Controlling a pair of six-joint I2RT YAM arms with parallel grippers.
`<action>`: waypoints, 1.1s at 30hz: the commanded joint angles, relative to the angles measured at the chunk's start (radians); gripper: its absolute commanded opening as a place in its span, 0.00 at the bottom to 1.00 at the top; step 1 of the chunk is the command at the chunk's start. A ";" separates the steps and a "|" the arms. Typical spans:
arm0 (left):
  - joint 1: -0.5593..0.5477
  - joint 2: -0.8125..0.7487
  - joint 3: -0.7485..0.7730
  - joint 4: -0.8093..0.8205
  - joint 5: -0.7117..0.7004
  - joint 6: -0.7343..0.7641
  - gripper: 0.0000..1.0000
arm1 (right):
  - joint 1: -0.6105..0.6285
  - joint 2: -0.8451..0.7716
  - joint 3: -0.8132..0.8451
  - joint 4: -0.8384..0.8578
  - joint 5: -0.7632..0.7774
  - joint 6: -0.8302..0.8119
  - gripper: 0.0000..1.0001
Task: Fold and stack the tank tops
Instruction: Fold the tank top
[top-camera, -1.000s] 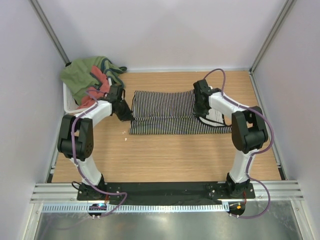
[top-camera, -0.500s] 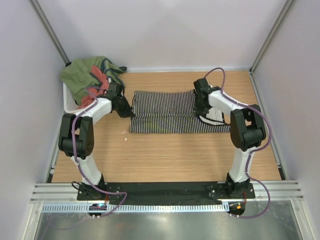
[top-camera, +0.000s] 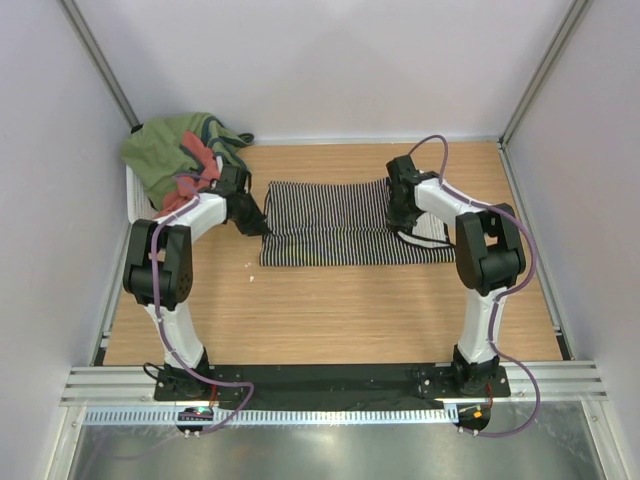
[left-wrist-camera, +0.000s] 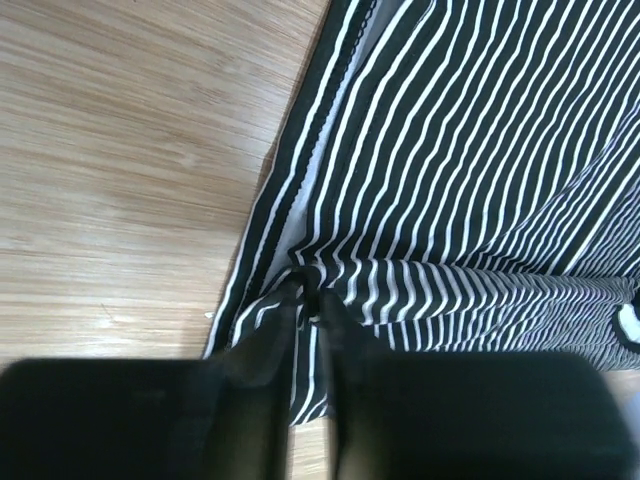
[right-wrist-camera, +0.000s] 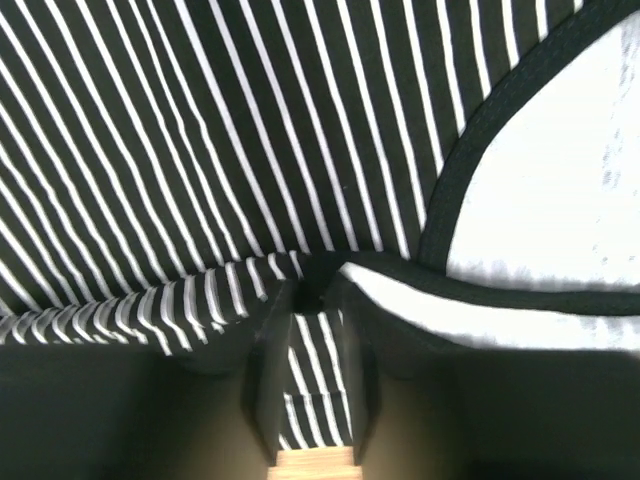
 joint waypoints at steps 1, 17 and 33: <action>0.015 -0.008 0.030 -0.009 -0.028 0.013 0.23 | -0.010 0.002 0.039 0.017 0.022 0.002 0.36; 0.007 -0.223 -0.063 0.082 -0.069 -0.004 0.55 | -0.010 -0.187 -0.107 0.229 -0.099 -0.027 0.43; -0.074 -0.113 -0.096 0.149 0.017 -0.047 0.13 | -0.007 -0.239 -0.295 0.390 -0.193 0.005 0.01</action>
